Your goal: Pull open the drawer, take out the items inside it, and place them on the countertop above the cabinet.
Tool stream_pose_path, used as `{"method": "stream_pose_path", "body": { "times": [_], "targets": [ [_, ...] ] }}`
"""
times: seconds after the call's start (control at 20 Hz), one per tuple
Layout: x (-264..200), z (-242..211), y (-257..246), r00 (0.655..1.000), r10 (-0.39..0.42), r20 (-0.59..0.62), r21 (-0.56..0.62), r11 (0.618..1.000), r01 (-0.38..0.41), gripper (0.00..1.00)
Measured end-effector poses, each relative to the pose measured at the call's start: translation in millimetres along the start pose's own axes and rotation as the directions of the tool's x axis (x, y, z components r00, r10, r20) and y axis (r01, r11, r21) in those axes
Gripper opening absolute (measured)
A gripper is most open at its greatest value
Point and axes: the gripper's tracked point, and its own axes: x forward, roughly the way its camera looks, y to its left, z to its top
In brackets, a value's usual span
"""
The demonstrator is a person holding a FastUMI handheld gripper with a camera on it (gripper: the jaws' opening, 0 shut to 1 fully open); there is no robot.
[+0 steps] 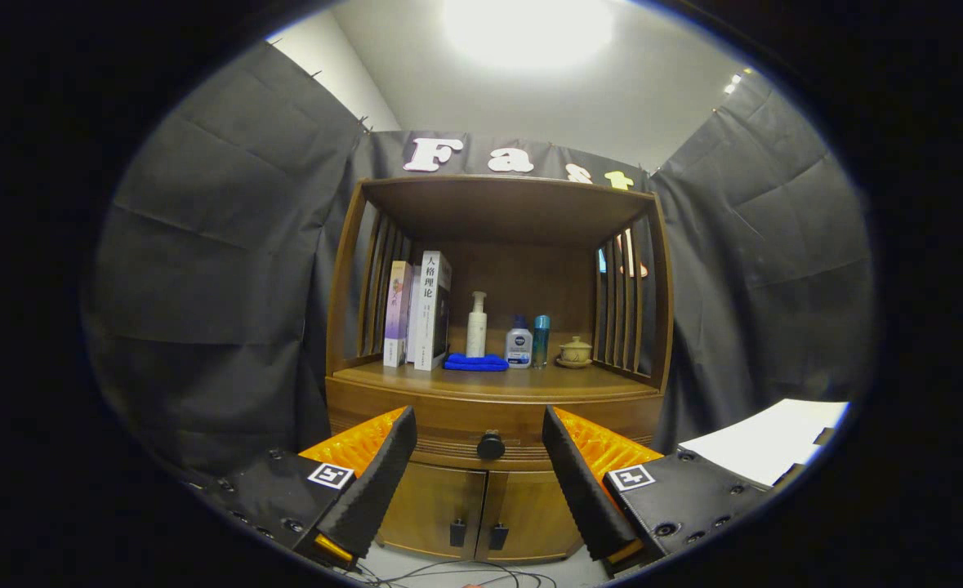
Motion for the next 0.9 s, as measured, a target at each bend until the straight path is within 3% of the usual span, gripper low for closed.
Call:
{"method": "stream_pose_path", "body": {
  "times": [0.4, 0.9],
  "targets": [
    [37, 1, -10, 1.000, -0.018, 0.005, 0.005, 1.000, 0.018, 0.97],
    [92, -44, -6, 0.991, -0.031, -0.130, -0.103, 0.995, 0.018, 0.97]
  ]
}}
